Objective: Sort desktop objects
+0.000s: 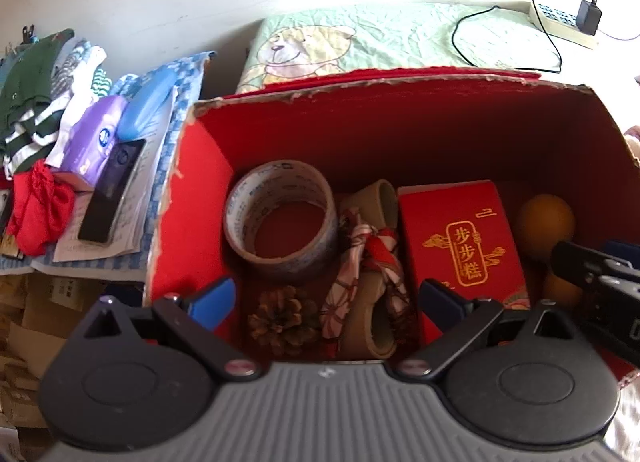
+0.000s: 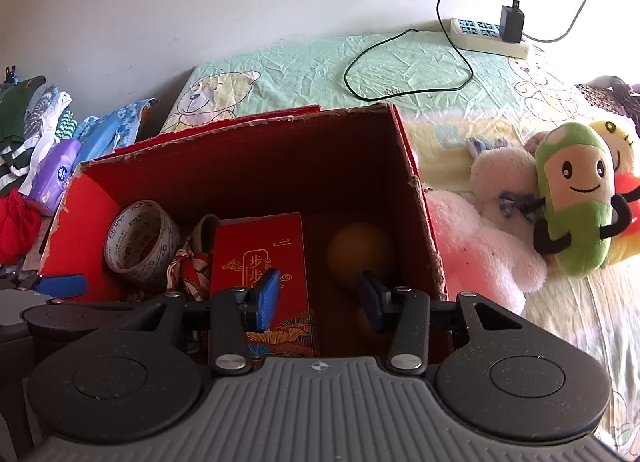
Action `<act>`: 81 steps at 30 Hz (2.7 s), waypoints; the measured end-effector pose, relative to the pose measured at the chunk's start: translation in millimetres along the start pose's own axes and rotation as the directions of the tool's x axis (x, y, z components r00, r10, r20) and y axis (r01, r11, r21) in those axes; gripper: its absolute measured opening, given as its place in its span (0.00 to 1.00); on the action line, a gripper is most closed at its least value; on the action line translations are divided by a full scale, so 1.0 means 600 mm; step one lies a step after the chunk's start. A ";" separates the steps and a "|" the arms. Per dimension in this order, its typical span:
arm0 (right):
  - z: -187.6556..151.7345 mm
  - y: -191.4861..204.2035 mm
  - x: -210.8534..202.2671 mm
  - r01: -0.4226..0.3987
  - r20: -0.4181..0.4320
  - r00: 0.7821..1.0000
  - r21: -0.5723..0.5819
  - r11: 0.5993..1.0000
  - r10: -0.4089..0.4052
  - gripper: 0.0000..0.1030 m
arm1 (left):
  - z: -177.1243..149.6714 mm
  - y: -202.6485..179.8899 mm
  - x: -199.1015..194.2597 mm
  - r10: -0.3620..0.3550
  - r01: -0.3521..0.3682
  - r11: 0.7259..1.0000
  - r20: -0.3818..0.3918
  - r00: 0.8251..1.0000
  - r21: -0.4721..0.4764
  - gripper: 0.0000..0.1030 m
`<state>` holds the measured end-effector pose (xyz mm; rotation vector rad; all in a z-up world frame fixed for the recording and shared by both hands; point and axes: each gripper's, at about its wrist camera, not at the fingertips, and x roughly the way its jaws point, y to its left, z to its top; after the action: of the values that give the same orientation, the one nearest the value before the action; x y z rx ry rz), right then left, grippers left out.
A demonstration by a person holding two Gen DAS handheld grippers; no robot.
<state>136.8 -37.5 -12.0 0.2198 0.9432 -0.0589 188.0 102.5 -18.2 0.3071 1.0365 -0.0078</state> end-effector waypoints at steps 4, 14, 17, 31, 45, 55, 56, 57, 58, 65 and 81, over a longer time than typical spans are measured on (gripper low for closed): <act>-0.001 0.000 -0.002 0.030 0.008 1.000 0.000 1.000 -0.030 0.56 | -0.001 -0.001 0.003 -0.004 0.004 1.000 0.000 1.000 0.010 0.96; 0.001 -0.001 -0.002 0.052 0.014 0.999 -0.008 0.999 -0.052 0.57 | -0.001 -0.005 0.009 0.005 -0.005 1.000 0.011 1.000 0.025 0.96; 0.002 -0.001 -0.002 0.058 0.014 0.998 -0.010 0.998 -0.058 0.57 | 0.000 -0.008 0.008 0.003 -0.004 0.999 0.019 1.000 0.041 0.96; 0.015 0.003 -0.015 0.043 0.020 0.999 -0.019 0.999 -0.043 0.57 | 0.018 -0.002 -0.019 0.067 -0.074 0.992 0.072 0.995 0.102 0.96; 0.035 0.013 -0.035 0.050 0.061 0.997 -0.039 0.998 -0.047 0.57 | 0.071 0.039 -0.101 0.015 -0.034 0.991 0.139 0.990 0.133 0.96; 0.021 0.012 -0.032 0.032 0.030 0.999 -0.032 0.999 -0.031 0.58 | 0.014 0.020 -0.060 -0.025 0.021 0.998 0.062 0.998 0.065 0.96; 0.019 0.013 -0.030 0.031 0.025 0.999 -0.034 0.999 -0.031 0.58 | 0.010 0.019 -0.056 -0.025 0.021 0.998 0.058 0.998 0.063 0.96; 0.018 0.013 -0.027 0.032 0.020 0.999 -0.036 0.999 -0.031 0.58 | 0.008 0.019 -0.053 -0.030 0.027 0.998 0.054 0.998 0.059 0.96; 0.016 0.014 -0.025 0.032 0.015 0.999 -0.035 0.999 -0.031 0.58 | 0.007 0.017 -0.050 -0.039 0.037 0.998 0.049 0.998 0.056 0.96; 0.013 0.012 -0.012 0.043 -0.006 0.999 -0.029 0.999 -0.043 0.58 | 0.007 0.013 -0.027 -0.053 0.051 0.998 0.037 0.998 0.040 0.96; 0.006 0.016 0.001 0.030 -0.033 0.999 -0.041 0.999 -0.032 0.57 | 0.003 0.015 0.005 -0.049 0.049 0.999 -0.003 0.999 0.003 0.96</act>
<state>141.3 -28.7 -9.2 0.1692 0.9810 -0.0649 192.4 110.9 -17.4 0.2841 1.0469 -0.0529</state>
